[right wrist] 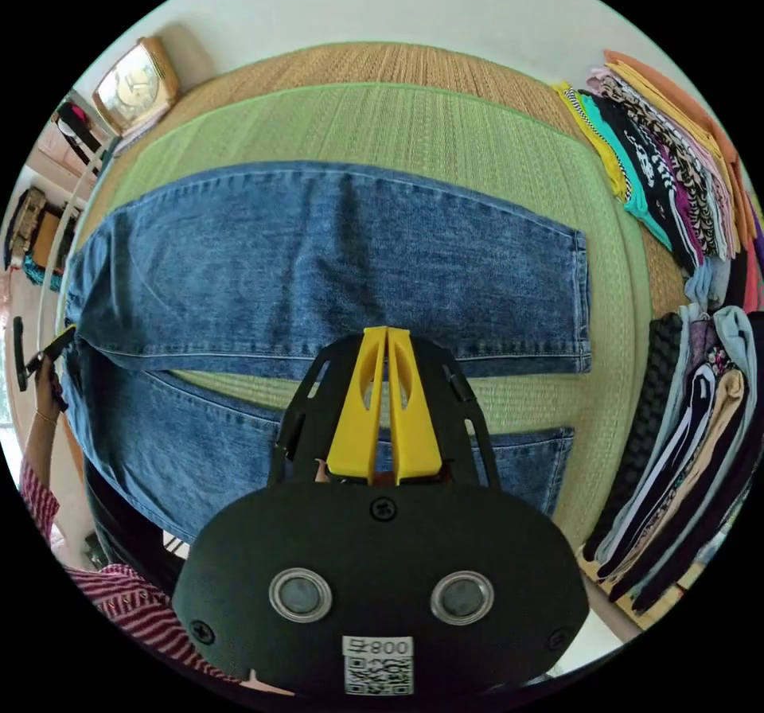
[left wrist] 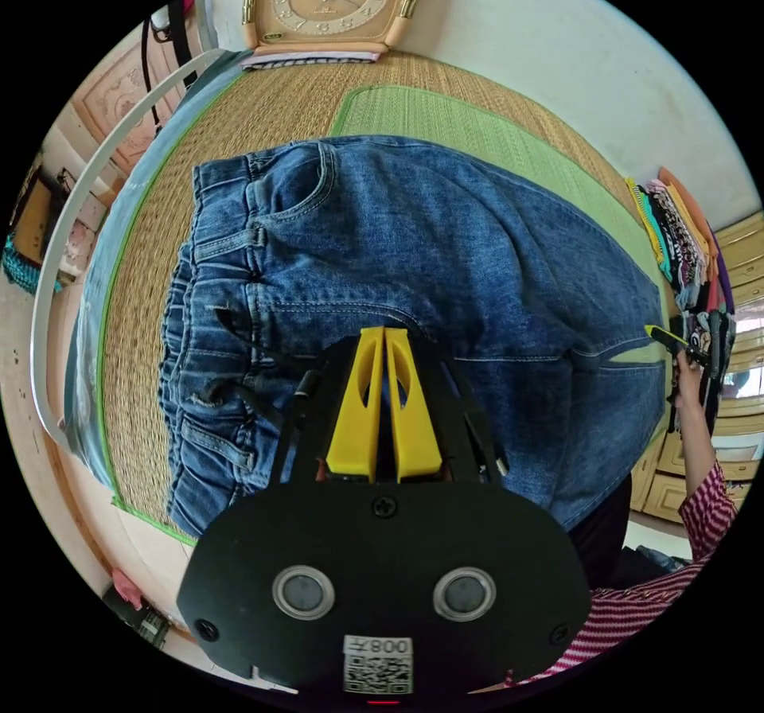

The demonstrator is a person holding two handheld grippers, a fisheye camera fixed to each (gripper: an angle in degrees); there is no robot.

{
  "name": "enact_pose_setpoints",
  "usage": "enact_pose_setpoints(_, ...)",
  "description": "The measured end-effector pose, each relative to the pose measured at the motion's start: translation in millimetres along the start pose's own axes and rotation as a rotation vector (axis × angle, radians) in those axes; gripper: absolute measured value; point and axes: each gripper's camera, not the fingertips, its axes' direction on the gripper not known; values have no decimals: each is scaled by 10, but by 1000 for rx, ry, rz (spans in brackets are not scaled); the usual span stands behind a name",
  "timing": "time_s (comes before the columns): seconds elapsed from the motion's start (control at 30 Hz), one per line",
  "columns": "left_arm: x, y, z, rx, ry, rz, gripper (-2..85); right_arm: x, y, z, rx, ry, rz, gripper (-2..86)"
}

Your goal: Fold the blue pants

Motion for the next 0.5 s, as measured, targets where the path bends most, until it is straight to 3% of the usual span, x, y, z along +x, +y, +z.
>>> enact_pose_setpoints(0.17,-39,-133,18,4,-48,52,0,451,-318,-187,-11,-55,84,0)
enact_pose_setpoints(0.5,-103,317,-175,94,88,50,0,419,-305,-704,33,-66,85,1)
